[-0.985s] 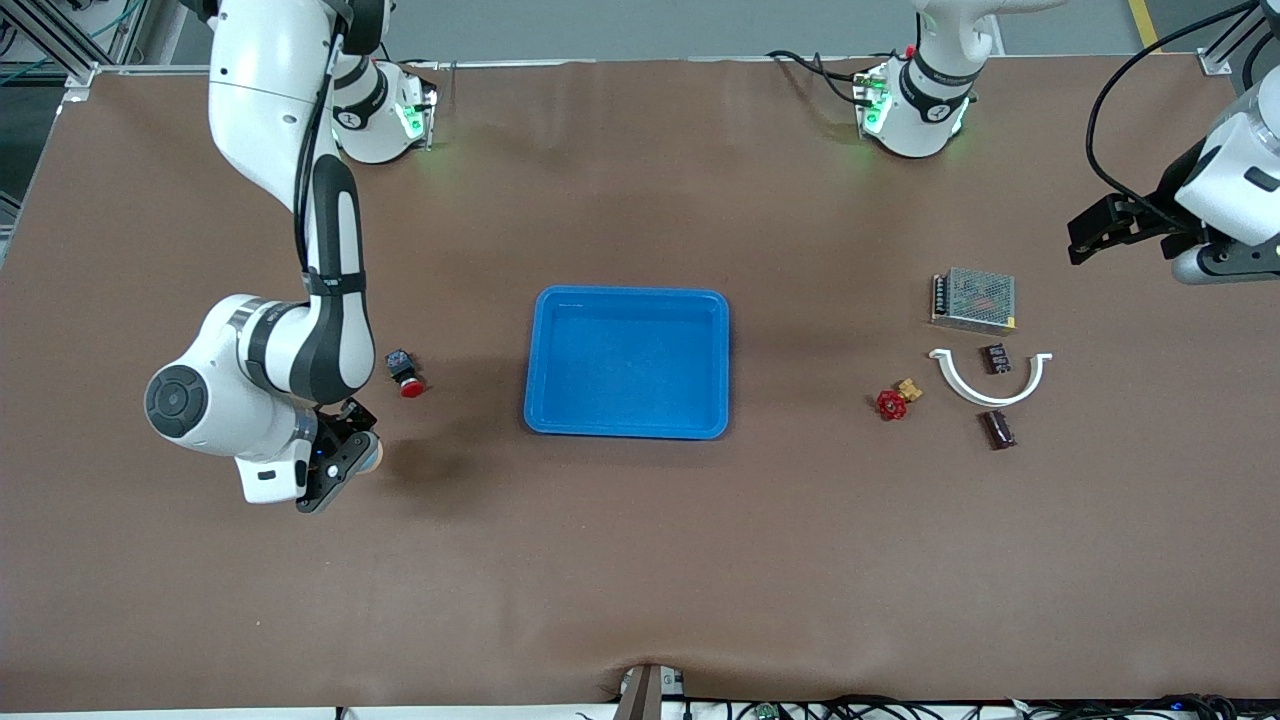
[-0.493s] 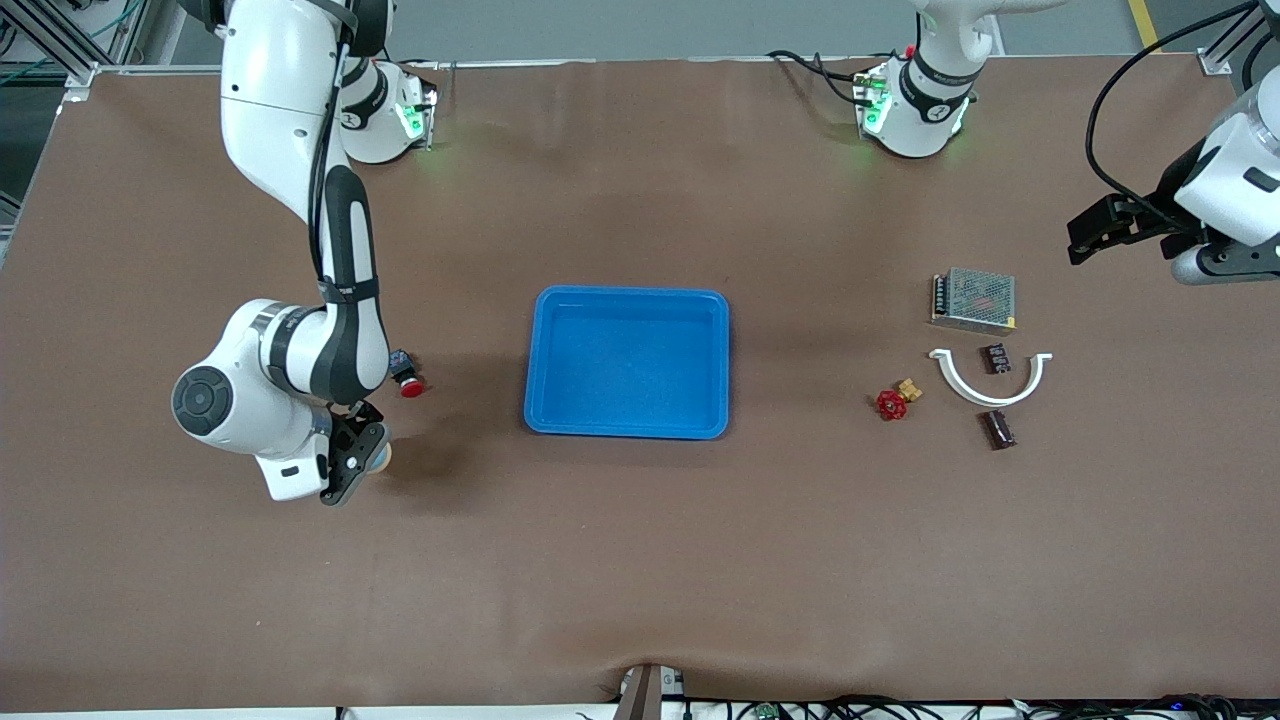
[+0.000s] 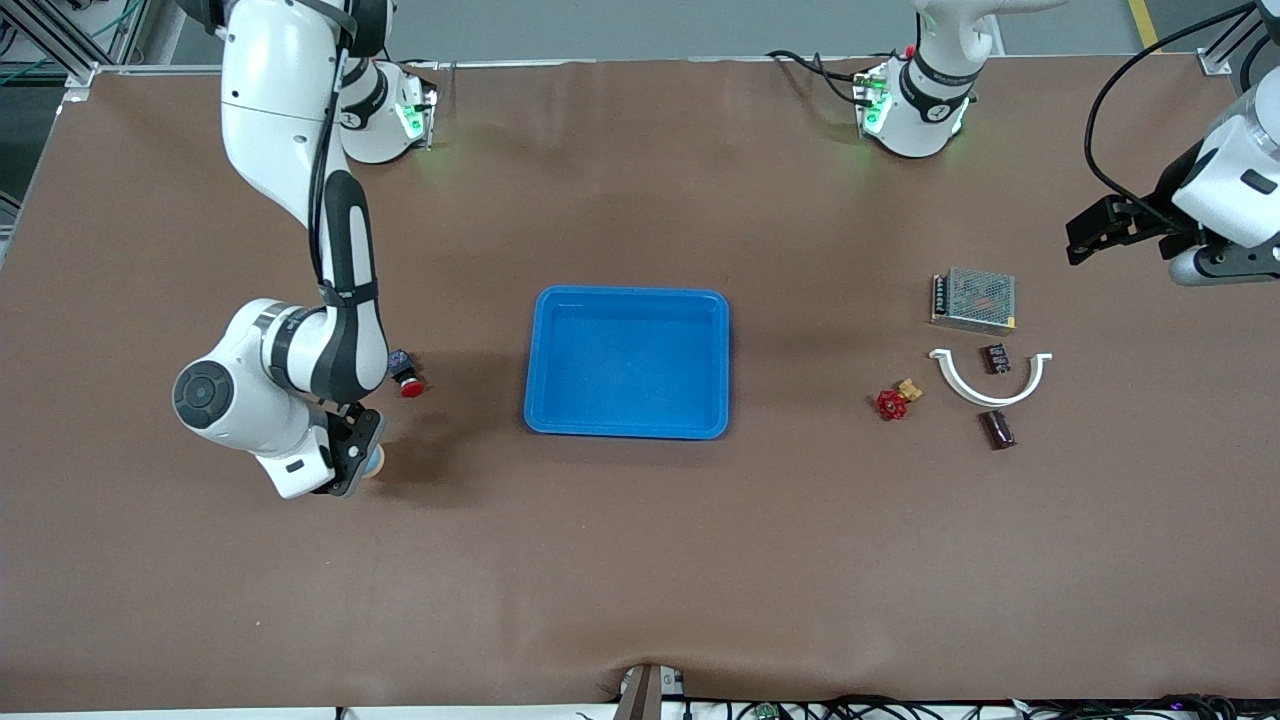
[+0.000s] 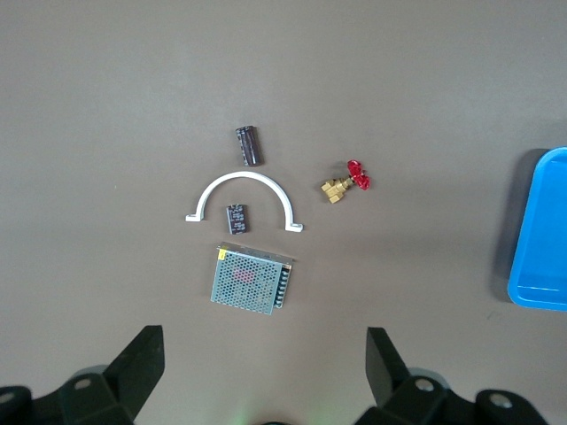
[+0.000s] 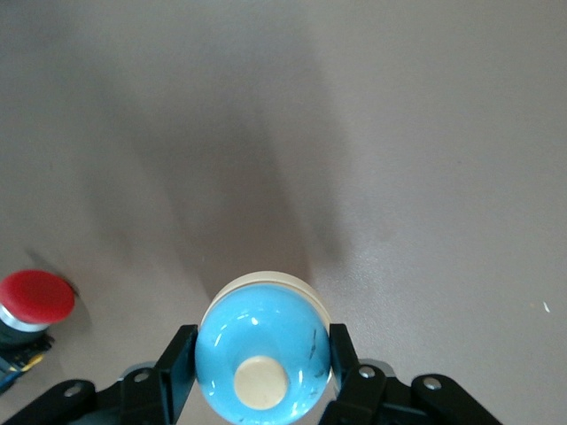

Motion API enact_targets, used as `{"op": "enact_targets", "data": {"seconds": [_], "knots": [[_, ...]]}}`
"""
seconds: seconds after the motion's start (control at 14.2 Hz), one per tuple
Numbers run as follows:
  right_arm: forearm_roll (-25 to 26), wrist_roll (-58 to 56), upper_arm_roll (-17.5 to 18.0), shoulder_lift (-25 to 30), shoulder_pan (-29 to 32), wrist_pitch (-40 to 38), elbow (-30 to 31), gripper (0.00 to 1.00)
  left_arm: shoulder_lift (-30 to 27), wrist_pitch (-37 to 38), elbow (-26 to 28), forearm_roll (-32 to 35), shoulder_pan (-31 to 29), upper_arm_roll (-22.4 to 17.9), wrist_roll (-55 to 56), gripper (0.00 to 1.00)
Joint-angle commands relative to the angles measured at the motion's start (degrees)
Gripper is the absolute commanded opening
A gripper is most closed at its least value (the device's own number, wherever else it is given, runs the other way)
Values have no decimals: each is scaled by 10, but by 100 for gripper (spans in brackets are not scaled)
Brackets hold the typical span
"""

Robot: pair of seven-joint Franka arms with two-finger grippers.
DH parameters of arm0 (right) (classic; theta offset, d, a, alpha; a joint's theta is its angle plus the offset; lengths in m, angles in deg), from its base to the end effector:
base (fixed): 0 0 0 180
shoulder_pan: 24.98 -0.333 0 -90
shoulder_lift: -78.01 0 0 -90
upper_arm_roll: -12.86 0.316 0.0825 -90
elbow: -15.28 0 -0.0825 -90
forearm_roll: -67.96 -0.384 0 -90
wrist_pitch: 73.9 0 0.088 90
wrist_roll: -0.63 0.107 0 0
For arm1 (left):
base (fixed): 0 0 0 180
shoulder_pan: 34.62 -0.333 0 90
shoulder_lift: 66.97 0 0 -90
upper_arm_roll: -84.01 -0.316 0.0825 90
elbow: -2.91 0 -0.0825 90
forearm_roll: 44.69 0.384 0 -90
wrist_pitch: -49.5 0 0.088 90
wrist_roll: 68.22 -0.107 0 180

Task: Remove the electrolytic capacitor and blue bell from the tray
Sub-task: 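Lower the bell beside the red button and open the right gripper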

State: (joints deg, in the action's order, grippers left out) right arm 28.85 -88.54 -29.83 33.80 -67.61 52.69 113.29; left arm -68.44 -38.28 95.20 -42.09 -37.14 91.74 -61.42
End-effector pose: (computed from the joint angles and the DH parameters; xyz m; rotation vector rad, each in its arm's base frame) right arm 0.6621 0.0742 0.2284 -2.5057 -1.8390 -0.0307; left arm 0.5399 -0.0452 0.6165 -3.0863 -0.0439 0.0739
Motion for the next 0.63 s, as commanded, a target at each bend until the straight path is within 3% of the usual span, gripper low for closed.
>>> {"op": "enact_targets", "data": {"seconds": [0.0, 0.42, 0.56], "knots": [[-7, -43, 20, 6, 24, 17, 4, 33, -5, 0, 4, -12, 1, -3, -11, 100], [-8, -53, 43, 9, 33, 67, 31, 33, -5, 0, 4, -12, 0, -3, -11, 100], [-37, -76, 44, 9, 33, 67, 32, 33, -5, 0, 4, -12, 0, -3, -11, 100]]}}
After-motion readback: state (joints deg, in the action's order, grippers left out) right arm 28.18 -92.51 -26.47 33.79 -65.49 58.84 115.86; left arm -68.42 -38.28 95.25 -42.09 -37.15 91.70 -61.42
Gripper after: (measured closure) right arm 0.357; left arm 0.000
